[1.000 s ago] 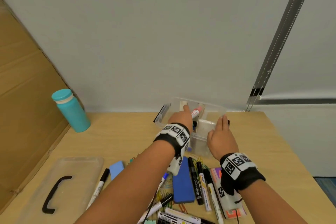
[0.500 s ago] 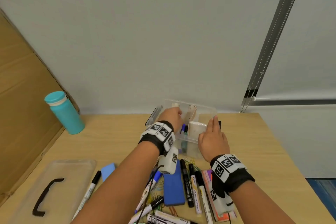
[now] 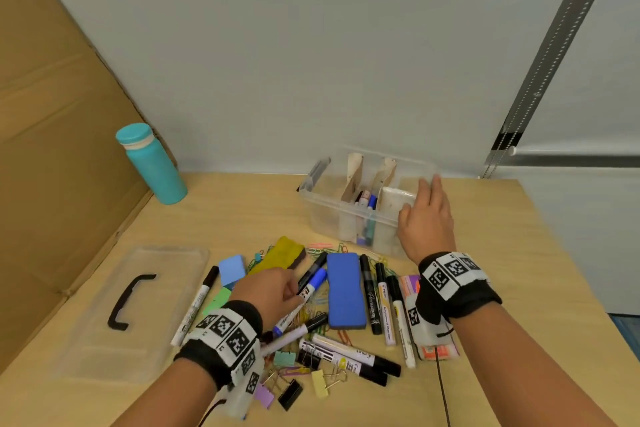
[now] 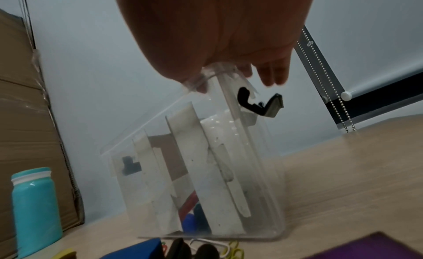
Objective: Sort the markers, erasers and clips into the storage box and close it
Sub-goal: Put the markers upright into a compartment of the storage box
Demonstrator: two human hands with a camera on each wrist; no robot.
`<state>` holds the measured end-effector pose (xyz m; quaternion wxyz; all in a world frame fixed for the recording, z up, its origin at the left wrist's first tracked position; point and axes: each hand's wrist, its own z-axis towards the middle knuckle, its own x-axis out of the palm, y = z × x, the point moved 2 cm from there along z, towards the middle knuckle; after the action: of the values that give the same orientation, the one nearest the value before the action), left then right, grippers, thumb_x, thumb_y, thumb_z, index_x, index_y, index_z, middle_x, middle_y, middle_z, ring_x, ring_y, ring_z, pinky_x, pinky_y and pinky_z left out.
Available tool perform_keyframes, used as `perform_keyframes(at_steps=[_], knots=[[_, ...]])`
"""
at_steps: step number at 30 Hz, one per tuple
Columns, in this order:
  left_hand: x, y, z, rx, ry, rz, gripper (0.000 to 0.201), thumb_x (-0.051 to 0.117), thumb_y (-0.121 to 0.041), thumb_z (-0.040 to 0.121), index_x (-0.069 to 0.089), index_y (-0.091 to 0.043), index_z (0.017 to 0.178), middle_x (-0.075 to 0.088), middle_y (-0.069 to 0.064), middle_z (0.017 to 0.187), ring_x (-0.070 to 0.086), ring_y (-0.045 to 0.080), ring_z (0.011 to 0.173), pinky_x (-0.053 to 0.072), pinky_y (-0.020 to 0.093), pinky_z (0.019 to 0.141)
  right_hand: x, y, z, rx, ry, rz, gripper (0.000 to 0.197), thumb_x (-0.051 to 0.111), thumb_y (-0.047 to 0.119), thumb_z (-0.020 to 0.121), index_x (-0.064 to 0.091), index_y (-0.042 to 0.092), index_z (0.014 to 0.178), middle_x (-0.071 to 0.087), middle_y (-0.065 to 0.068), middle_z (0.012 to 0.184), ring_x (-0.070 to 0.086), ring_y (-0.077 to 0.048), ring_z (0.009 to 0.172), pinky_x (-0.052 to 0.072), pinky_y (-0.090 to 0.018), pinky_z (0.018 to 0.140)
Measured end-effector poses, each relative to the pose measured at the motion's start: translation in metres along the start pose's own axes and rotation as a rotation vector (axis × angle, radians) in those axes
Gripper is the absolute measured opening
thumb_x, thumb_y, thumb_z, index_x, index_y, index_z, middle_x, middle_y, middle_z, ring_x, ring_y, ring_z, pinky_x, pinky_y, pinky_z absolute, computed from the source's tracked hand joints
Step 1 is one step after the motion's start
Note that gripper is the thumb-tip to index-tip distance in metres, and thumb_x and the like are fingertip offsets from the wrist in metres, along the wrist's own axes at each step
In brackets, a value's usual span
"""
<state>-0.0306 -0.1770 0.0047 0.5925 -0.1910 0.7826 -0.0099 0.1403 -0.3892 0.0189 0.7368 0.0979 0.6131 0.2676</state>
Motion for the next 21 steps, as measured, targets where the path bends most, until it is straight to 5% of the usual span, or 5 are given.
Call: perform_keyframes(at_steps=[4, 8, 13, 17, 21], knots=[[0.007, -0.009, 0.004, 0.007, 0.035, 0.216, 0.024, 0.052, -0.044, 0.090, 0.056, -0.022, 0.099, 0.064, 0.000, 0.097, 0.060, 0.021, 0.084, 0.048, 0.031, 0.070, -0.021, 0.023, -0.035, -0.261, -0.283, 0.028, 0.035, 0.052, 0.021, 0.090, 0.046, 0.010, 0.123, 0.042, -0.009, 0.130, 0.037, -0.023, 0.120, 0.037, -0.036, 0.101], [0.012, -0.015, 0.005, -0.019, 0.116, 0.342, 0.027, 0.049, -0.038, 0.091, 0.058, -0.018, 0.104, 0.062, 0.005, 0.093, 0.064, 0.025, 0.090, 0.044, 0.030, 0.067, -0.012, 0.040, -0.073, -0.398, 0.023, -0.058, 0.012, 0.046, 0.023, 0.092, 0.052, 0.021, 0.103, 0.055, 0.004, 0.094, 0.049, -0.013, 0.080, 0.042, -0.025, 0.066], [0.005, -0.005, 0.004, 0.007, 0.064, 0.173, 0.024, 0.046, -0.037, 0.092, 0.053, -0.016, 0.101, 0.049, 0.001, 0.084, 0.051, 0.023, 0.073, 0.043, 0.032, 0.066, 0.026, 0.030, -0.096, -0.079, 0.468, -0.363, 0.033, 0.043, 0.020, 0.094, 0.046, 0.015, 0.126, 0.047, -0.005, 0.125, 0.051, -0.025, 0.112, 0.046, -0.036, 0.083], [-0.011, 0.007, 0.002, 0.023, -0.074, -0.012, 0.020, 0.038, -0.034, 0.095, 0.042, -0.015, 0.099, 0.045, 0.001, 0.077, 0.045, 0.022, 0.065, 0.036, 0.031, 0.060, 0.037, 0.028, -0.104, 0.012, 0.493, -0.432, 0.037, 0.040, 0.025, 0.097, 0.038, 0.017, 0.133, 0.043, -0.006, 0.132, 0.050, -0.026, 0.119, 0.043, -0.036, 0.091], [-0.009, 0.009, 0.011, 0.046, -0.033, -0.056, 0.022, 0.034, -0.029, 0.097, 0.039, -0.010, 0.107, 0.041, 0.001, 0.073, 0.043, 0.022, 0.063, 0.035, 0.032, 0.059, 0.043, 0.028, -0.105, 0.089, 0.512, -0.422, 0.039, 0.042, 0.028, 0.096, 0.035, 0.019, 0.133, 0.044, -0.008, 0.130, 0.055, -0.026, 0.113, 0.043, -0.034, 0.077]])
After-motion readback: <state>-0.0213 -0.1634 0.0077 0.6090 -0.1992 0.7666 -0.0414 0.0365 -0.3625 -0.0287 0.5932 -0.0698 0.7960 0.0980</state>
